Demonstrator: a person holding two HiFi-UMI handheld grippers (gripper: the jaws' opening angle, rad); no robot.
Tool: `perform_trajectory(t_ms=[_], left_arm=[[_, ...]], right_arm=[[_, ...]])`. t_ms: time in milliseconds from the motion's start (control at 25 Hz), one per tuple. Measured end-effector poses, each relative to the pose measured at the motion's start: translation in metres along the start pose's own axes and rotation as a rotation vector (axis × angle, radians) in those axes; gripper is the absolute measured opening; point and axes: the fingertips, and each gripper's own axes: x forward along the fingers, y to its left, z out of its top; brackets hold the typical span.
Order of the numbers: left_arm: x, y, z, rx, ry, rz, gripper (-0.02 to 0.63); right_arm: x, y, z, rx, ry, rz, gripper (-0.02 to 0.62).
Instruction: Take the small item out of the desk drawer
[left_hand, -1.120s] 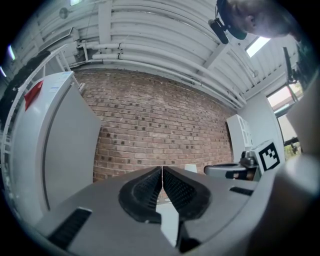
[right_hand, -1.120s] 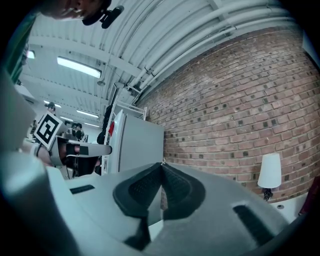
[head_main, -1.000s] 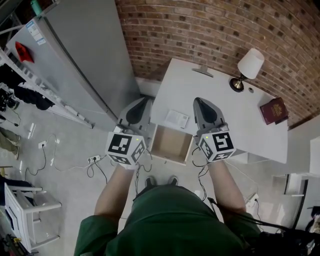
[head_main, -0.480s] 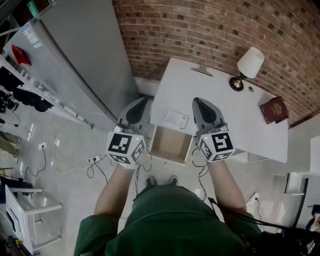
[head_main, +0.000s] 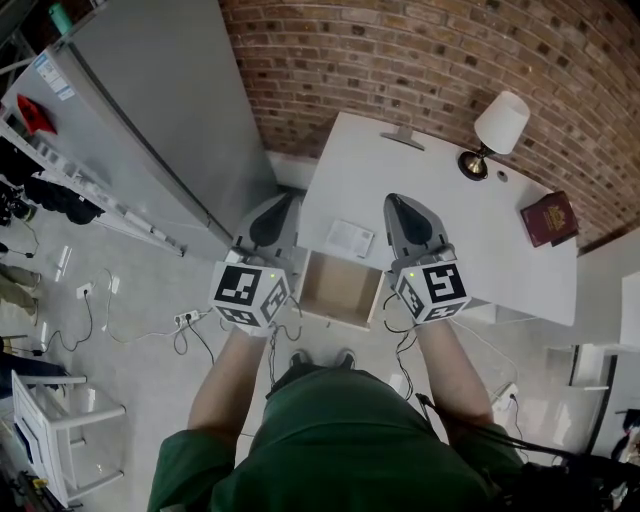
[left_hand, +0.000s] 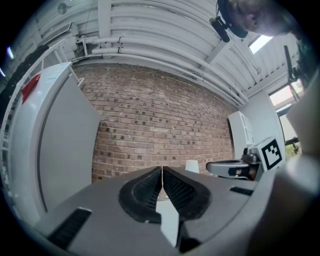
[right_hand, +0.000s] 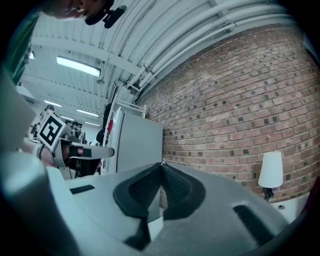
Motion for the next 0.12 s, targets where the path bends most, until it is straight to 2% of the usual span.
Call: perform_trajectory(t_ms=[120], left_arm=[[0.0034,0.0016,-0.0019,0.0,0.004,0.002,0.009]], right_arm=[[0.0007,-0.0043,-0.0017,0.005,0.003,-0.004,0.002]])
